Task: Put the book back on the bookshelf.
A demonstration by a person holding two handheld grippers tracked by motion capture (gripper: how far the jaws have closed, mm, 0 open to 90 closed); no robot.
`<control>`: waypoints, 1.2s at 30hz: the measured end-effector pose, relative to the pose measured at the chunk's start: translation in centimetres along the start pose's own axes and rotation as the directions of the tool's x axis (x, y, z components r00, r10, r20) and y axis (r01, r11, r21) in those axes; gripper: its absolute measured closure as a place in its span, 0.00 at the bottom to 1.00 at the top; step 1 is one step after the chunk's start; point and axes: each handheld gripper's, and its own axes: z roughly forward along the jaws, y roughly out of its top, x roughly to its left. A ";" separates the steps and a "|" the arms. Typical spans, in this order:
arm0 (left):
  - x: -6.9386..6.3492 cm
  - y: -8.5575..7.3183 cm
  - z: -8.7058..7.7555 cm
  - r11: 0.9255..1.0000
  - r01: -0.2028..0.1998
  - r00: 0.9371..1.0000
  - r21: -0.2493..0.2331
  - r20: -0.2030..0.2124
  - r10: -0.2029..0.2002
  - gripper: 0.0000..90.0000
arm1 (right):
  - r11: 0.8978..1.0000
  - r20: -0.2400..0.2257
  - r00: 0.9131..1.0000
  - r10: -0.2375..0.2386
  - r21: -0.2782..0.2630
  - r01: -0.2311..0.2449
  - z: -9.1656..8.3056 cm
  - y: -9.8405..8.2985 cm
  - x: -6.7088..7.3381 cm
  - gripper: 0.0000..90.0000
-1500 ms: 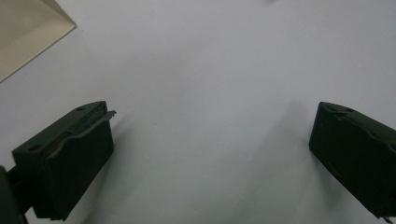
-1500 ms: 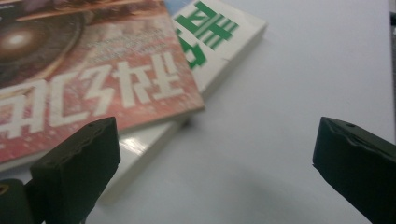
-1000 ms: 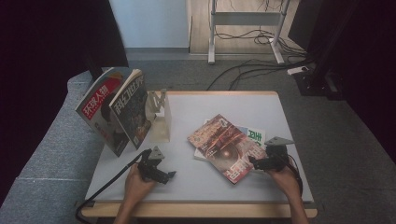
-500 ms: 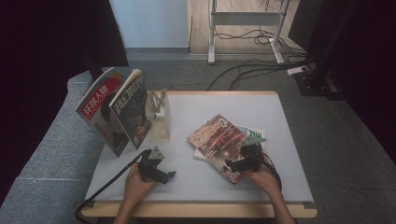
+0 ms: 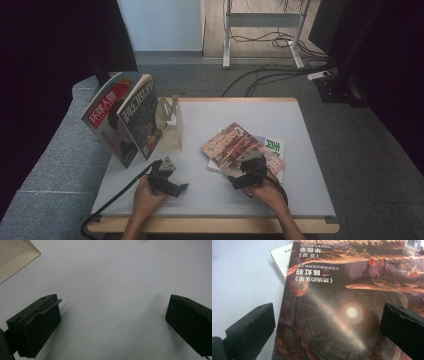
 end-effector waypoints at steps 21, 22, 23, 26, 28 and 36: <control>0.0 0.0 0.0 1.000 0.000 1.000 0.000 0.000 0.000 0.00 | 1.000 0.039 0.999 -0.028 0.013 0.027 -0.4 -0.8 -0.7 0.00; 0.0 0.0 0.0 1.000 0.000 1.000 0.000 -0.001 0.000 0.00 | 1.000 0.038 0.999 -0.024 0.013 0.023 -0.5 -0.9 -0.8 0.00; 0.0 0.0 0.0 1.000 0.000 1.000 0.000 -0.001 0.000 0.00 | 1.000 0.039 0.999 -0.022 0.013 0.022 -0.6 -1.0 -1.0 0.00; 0.0 0.0 0.0 1.000 0.000 1.000 0.001 -0.001 0.000 0.00 | 1.000 0.042 0.999 -0.013 0.016 0.012 -0.9 -1.3 -1.6 0.00; 0.0 0.0 0.0 1.000 0.002 1.000 0.002 -0.002 -0.002 0.00 | 1.000 0.049 0.999 -0.007 0.018 0.006 -1.2 -1.7 -2.1 0.00; -0.1 0.2 0.1 1.000 0.013 1.000 0.008 -0.012 -0.013 0.00 | 1.000 0.056 0.998 0.020 0.013 -0.021 -2.3 -2.8 -3.8 0.00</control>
